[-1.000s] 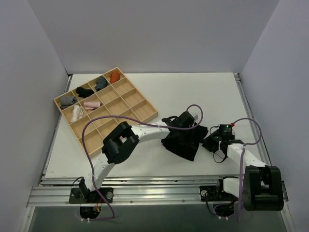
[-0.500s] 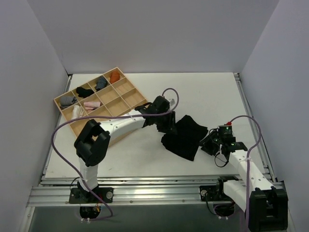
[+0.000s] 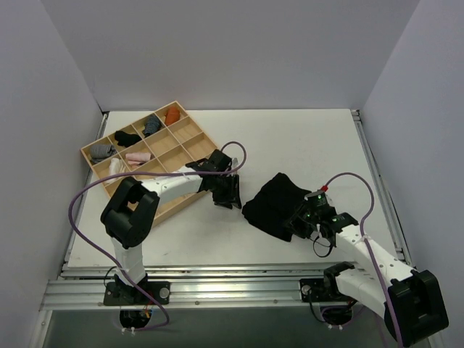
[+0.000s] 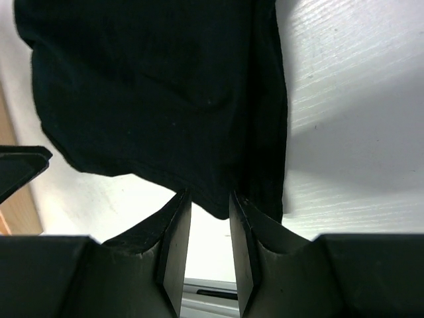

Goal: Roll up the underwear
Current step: Fold the underwear

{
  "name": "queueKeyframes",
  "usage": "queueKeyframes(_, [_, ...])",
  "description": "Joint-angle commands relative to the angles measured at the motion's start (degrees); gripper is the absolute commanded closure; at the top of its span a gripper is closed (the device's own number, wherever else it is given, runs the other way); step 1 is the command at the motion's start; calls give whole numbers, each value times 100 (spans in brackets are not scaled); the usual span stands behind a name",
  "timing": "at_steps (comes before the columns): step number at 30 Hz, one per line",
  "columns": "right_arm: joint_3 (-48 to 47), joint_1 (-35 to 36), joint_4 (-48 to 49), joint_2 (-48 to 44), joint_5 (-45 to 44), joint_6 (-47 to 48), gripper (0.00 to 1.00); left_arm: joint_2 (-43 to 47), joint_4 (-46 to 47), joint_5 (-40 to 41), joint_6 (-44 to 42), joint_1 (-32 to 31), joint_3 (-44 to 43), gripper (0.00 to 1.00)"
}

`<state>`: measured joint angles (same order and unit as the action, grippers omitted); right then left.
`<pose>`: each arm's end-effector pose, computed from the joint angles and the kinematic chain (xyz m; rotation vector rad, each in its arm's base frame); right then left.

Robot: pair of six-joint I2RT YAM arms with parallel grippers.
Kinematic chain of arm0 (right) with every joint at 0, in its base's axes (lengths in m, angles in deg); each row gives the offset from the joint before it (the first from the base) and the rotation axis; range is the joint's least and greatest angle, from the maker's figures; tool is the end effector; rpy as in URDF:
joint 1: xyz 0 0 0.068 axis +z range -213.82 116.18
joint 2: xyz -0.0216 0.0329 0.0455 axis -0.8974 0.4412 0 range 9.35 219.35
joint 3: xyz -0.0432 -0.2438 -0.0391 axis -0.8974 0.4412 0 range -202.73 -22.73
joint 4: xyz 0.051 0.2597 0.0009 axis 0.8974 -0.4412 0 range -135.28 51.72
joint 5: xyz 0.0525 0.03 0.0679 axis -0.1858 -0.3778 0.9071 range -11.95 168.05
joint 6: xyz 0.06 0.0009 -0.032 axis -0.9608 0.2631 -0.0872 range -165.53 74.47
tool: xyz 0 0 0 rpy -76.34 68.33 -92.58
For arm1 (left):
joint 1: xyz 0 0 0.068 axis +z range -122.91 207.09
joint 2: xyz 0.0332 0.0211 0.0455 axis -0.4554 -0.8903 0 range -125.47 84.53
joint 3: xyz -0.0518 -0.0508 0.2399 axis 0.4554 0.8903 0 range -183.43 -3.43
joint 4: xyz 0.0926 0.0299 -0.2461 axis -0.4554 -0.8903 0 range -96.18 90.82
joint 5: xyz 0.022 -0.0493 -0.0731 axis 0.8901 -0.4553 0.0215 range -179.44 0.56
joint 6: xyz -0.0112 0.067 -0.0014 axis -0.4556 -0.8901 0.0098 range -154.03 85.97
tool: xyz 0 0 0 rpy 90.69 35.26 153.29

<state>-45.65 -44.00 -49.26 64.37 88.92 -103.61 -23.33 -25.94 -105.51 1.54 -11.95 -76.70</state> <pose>0.2011 0.0834 0.1427 0.7164 2.3783 0.8607 0.2957 -0.2593 0.1403 0.1867 2.8105 -0.7521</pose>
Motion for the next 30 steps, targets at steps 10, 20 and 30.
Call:
queueKeyframes(10, [-38,523,-334,325,-780,-388,75,-26,759,-353,222,-15,322,52])
queueKeyframes(20, [-2,524,60,764,-815,-388,74,-121,1252,-510,380,-33,68,50])
queueKeyframes(30, [-160,532,123,1037,-771,-414,79,-140,1815,-844,688,-68,515,69])
